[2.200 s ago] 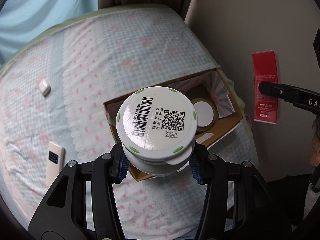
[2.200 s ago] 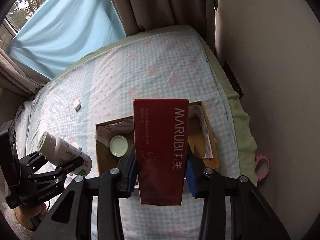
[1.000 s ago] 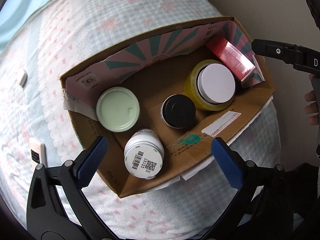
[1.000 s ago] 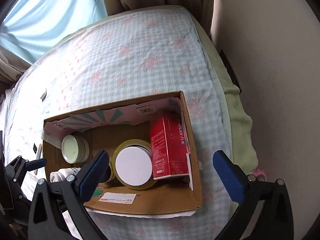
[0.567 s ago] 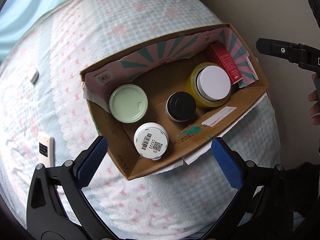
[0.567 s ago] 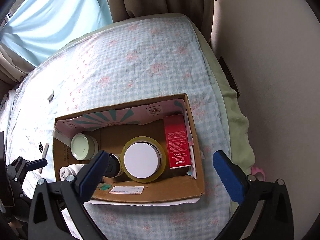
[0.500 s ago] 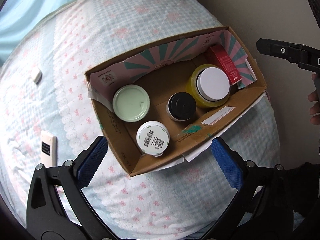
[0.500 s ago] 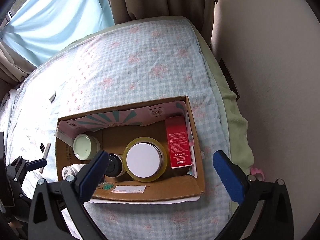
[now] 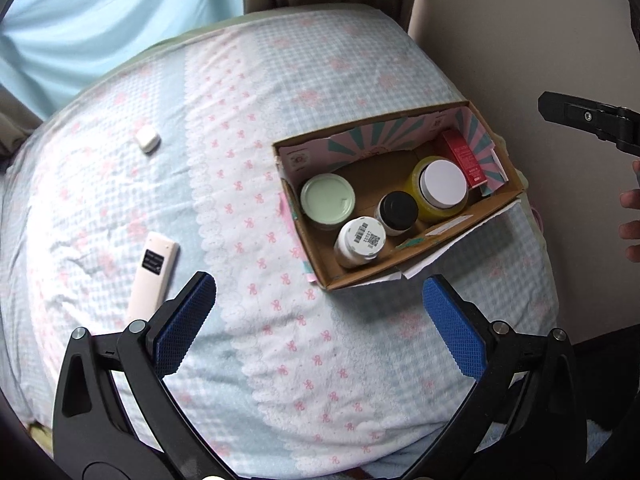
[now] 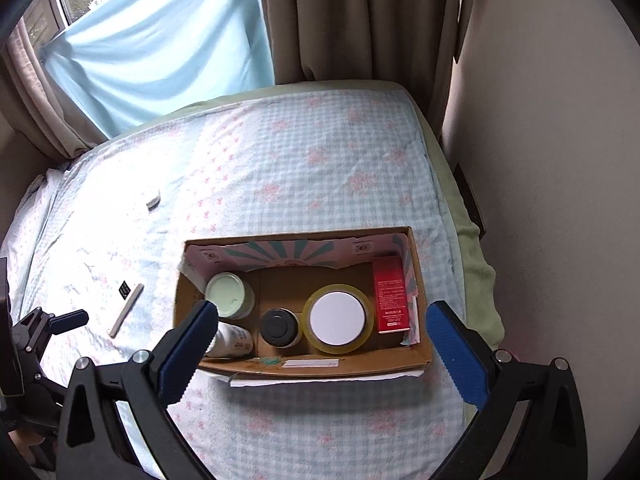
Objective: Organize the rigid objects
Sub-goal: 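Withdraw both tools from the box toward the remote and earbud case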
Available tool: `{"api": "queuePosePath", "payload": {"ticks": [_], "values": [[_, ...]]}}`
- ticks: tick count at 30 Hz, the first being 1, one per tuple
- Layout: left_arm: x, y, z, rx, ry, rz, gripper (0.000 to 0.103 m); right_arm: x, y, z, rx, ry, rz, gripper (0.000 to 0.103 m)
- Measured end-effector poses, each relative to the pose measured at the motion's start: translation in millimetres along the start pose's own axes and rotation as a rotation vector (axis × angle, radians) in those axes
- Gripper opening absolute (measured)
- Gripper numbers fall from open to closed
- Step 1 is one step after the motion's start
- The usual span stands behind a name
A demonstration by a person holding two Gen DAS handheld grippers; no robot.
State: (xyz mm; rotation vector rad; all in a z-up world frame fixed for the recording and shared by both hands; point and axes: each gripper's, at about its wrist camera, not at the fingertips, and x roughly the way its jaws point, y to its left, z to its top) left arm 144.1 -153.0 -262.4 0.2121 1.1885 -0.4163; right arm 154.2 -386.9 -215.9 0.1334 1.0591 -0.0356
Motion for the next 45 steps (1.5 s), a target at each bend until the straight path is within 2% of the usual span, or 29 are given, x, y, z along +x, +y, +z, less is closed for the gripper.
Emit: {"api": "queuePosePath", "payload": {"ticks": [6,14,21,27,31,37,45], "values": [[-43.0,40.6,-21.1,-0.041,-0.033,0.059,0.103,-25.4,46.9,2.3,-0.04,-0.034,0.051,0.103],[-89.2,116.3,-31.8,-0.096,-0.083,0.122,0.103,-36.5,122.3,-5.7,-0.096,-0.036,0.099,0.103],[-115.3,197.4,-37.3,-0.06,-0.113,0.099,0.103,-33.8,199.0,-15.4,-0.073,-0.009,0.059,0.103],[-125.4,264.1,-30.0,0.032,-0.127,0.082,0.103,-25.1,267.6,-22.2,-0.003,0.016,-0.007,0.103],[-120.8,305.0,-17.6,0.117,-0.126,0.05,0.103,-9.0,307.5,-23.7,0.064,0.042,-0.065,0.103],[-96.2,351.0,19.3,0.232,-0.077,0.024,0.103,27.1,351.1,-25.5,0.198,0.124,-0.056,0.103],[-25.0,372.7,87.9,0.366,-0.012,0.003,0.103,97.8,386.4,-27.3,0.314,0.212,-0.066,0.103]]}}
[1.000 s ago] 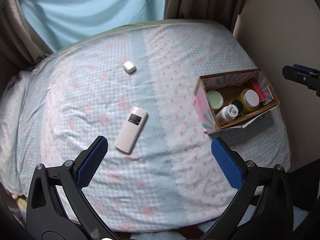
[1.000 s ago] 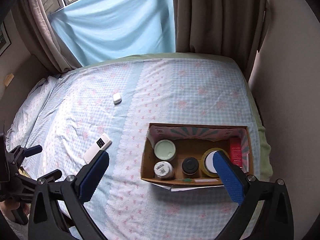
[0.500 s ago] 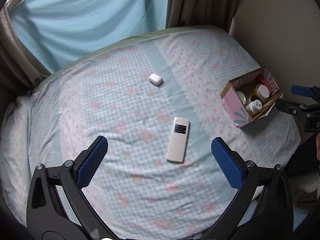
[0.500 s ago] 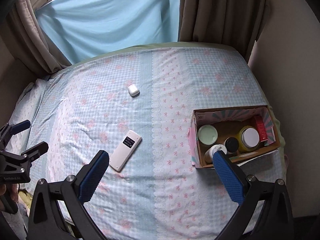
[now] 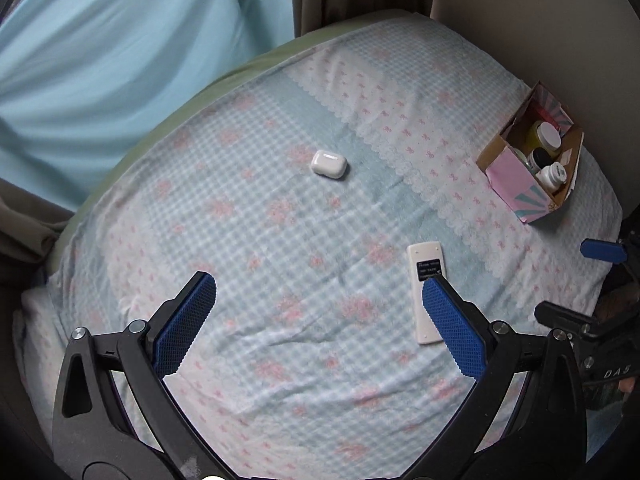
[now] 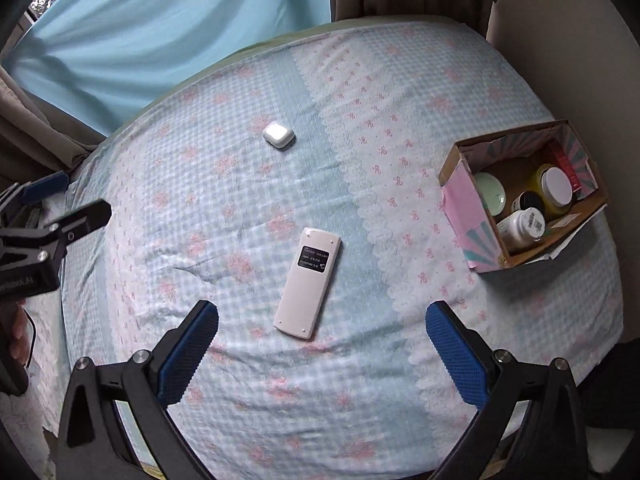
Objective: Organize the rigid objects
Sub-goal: 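Withdraw both tools from the box toward the remote and earbud case, then grasp the white earbud case with the left tool while the right tool grasps the white remote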
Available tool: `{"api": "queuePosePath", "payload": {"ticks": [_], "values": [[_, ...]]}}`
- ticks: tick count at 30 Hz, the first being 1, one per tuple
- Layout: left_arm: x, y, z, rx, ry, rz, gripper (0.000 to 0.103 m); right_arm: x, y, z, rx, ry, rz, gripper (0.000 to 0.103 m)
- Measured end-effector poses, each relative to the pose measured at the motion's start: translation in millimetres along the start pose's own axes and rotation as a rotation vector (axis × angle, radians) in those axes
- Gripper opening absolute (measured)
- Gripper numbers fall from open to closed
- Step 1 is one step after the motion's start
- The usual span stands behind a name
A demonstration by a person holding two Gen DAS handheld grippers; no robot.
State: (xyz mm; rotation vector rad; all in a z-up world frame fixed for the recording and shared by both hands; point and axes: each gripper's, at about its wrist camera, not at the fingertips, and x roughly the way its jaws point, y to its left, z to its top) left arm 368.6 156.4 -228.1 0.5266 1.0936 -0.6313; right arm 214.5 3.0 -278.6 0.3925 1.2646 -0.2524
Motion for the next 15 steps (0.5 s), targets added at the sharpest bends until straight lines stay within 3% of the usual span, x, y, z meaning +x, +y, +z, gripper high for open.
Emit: {"api": "queuePosePath", "payload": {"ticks": [6,15], "values": [[76.8,8.2,46.7,0.057,0.079,-0.047,0.103,64.9,9.0,3.8,0.117,0.064,-0.015,0.103],[197.1,-9.8,101.7,0.269,0.158,-0.038,0.103,151.5,9.2,-11.3,0.256,0.163,-0.061,0.103]]}}
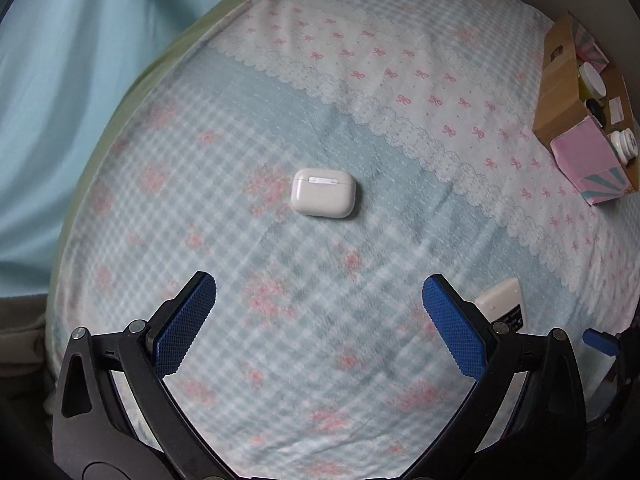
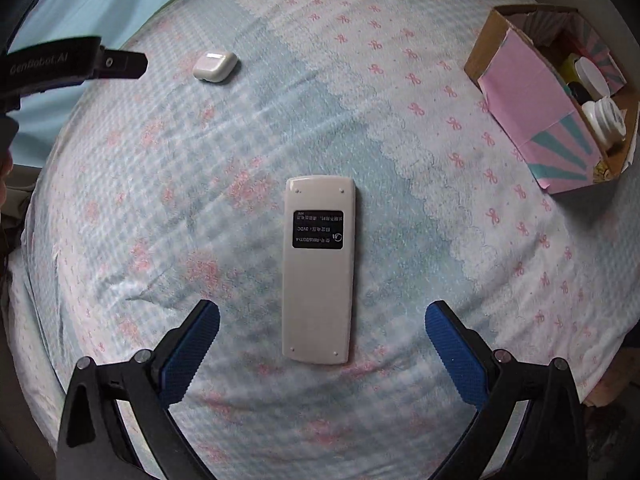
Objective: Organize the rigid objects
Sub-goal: 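Grasp the white earbud case with the left tool while the right tool grasps the white remote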
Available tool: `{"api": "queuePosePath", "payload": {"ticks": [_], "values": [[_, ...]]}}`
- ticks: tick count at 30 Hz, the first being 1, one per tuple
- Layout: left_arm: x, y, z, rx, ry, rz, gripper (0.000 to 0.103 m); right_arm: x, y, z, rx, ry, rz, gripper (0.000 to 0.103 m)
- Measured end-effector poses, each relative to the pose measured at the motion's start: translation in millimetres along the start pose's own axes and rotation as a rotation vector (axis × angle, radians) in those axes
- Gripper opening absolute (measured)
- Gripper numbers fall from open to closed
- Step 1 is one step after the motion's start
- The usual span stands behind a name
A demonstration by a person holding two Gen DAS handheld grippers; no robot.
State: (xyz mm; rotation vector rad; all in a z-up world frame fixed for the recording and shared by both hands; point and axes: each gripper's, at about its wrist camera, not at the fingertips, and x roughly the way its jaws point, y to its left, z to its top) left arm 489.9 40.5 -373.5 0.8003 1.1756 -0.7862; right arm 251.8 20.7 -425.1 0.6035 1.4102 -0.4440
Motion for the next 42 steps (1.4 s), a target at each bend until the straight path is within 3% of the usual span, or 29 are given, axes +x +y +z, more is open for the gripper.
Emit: {"api": "queuePosePath", "payload": {"ticks": [4,8,11,13,20,21,24,32,36,42], "values": [[39.8,0.9,26.1,0.069,0.029,-0.021,0.103,27.6,4.5,-6.6,0.005,0.029,0.003,0.102],[72.8,2.8,42.0,0.137,0.069,-0.042,0.103,40.5,17.6,-10.9,-0.066,0.012,-0.033,0.102],[88.4,4.7,49.8,0.154,0.085,-0.046,0.101,46.8,19.5,-8.0,-0.05,0.008,-0.03,0.102],[95.5,3.6,54.7,0.16,0.088,-0.051,0.101,51.9,18.8,-4.9,-0.028,0.017,-0.029,0.095],[120.4,-1.5,64.9,0.175,0.138,-0.064,0.098,68.8,18.2,2.1,0.029,0.051,-0.055,0.092],[124.3,-6.1,67.4,0.173,0.14,-0.068,0.097,70.1,18.9,2.5,0.03,0.052,-0.056,0.087],[130.7,-7.0,68.2,0.167,0.154,-0.076,0.086,76.7,26.9,4.2,0.028,0.062,-0.074,0.082],[136.5,4.6,75.5,0.111,0.163,-0.116,0.08,93.5,32.8,5.7,0.032,0.064,-0.104,0.075],[134.7,11.7,74.0,0.109,0.155,-0.119,0.057,90.7,32.5,10.3,0.045,0.037,-0.108,0.056],[120.1,7.9,59.4,0.103,0.131,-0.102,0.057,85.4,25.3,12.4,0.058,0.037,-0.079,0.053]]}}
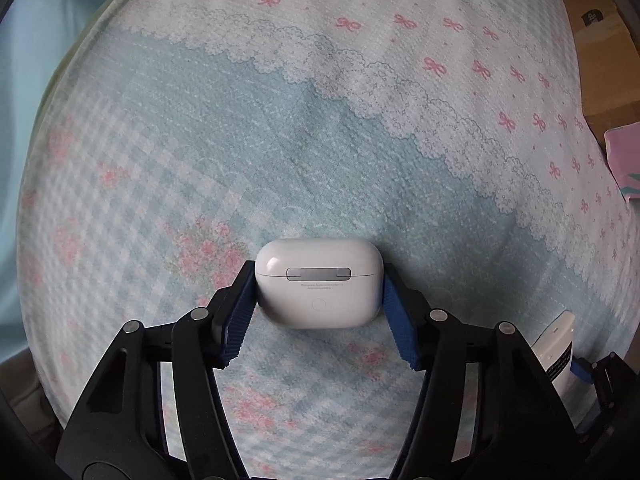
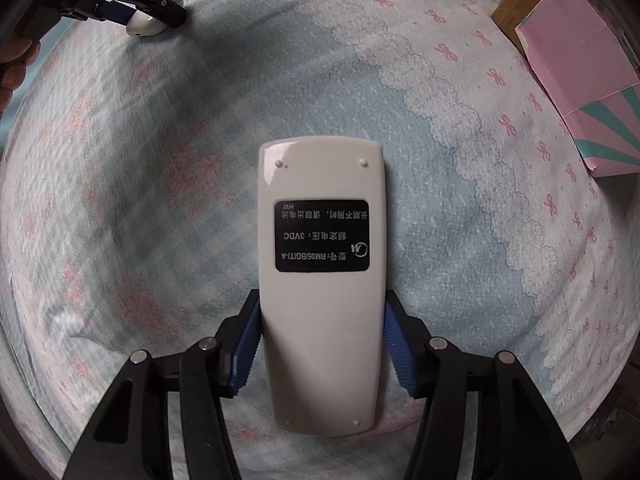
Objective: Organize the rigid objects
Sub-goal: 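Grasp the white earbud case with the left tool while the right tool grasps the white remote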
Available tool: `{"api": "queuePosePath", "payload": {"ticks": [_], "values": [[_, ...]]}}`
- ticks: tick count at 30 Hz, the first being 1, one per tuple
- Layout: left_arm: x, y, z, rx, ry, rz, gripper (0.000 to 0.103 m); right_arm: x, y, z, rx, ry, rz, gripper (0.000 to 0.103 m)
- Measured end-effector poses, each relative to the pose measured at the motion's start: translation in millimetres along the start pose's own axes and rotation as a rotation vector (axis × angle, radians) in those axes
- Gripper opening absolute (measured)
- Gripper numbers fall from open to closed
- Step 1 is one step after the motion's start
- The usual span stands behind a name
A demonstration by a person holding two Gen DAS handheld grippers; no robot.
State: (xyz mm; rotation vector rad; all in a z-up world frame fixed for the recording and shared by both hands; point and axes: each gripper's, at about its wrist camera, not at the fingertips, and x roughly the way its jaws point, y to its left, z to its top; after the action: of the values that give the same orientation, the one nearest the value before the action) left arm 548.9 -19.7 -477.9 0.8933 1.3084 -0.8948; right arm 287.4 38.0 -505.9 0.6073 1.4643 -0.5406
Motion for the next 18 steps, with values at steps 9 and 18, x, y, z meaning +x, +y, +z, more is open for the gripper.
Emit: {"api": "queuePosePath", "payload": {"ticks": [9,18], "values": [[-31.9,-25.3,-31.0,-0.033,-0.039,-0.019,0.057,-31.9,-37.0,-3.9,0.023,-0.012,0.069,0.053],[-98.6,-53.2,-71.5,-0.11,-0.111,-0.042,0.057,-91.6,-52.7,-3.6,-0.006,-0.1,0.117,0.053]]}}
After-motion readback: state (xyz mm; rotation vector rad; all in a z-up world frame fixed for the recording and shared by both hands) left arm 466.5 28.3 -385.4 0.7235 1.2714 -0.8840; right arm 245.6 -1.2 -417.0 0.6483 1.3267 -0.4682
